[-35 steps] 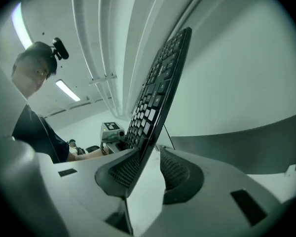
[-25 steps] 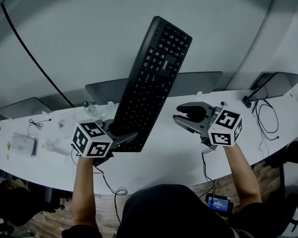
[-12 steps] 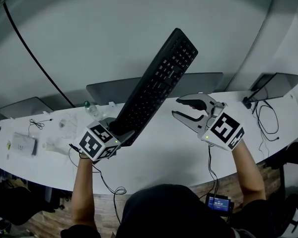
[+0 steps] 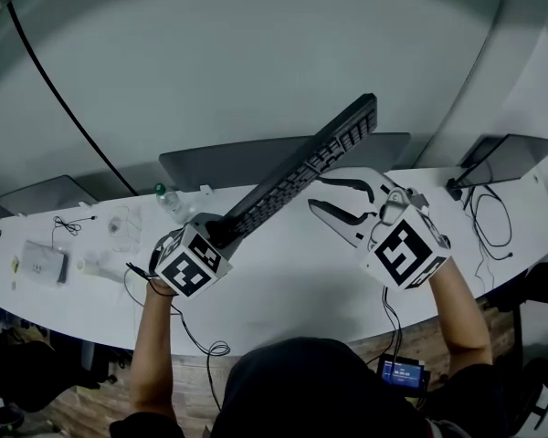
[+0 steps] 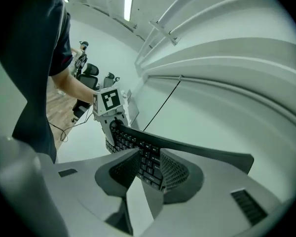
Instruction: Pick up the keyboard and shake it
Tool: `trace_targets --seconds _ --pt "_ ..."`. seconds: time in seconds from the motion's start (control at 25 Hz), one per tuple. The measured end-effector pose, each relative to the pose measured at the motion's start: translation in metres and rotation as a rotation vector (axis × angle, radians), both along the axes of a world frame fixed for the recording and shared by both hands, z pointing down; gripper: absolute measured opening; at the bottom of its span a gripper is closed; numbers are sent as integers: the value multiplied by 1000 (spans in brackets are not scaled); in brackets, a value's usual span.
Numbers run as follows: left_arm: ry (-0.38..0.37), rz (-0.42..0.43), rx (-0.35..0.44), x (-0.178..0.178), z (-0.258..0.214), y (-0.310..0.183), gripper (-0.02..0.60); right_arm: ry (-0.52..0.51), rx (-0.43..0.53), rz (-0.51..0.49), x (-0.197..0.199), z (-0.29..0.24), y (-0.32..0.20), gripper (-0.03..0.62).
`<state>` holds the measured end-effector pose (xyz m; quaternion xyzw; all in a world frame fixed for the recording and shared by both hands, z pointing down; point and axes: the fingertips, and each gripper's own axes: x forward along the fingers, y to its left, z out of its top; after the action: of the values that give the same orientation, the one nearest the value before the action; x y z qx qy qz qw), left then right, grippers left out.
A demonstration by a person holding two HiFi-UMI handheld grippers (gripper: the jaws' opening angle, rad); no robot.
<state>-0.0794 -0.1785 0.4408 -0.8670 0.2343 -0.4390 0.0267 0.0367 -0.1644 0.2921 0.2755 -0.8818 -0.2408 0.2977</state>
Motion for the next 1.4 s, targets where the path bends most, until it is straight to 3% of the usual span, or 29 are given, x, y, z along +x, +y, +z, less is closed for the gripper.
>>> trace_targets --seconds 0.48,0.96,1.4 --pt "-192 9 111 -8 11 -2 92 200 96 -6 -16 11 2 137" --pt "-300 23 229 -13 8 -4 92 459 272 -37 -37 37 1 170" --pt "-396 40 304 -15 7 -9 92 593 171 -45 -34 70 -1 170"
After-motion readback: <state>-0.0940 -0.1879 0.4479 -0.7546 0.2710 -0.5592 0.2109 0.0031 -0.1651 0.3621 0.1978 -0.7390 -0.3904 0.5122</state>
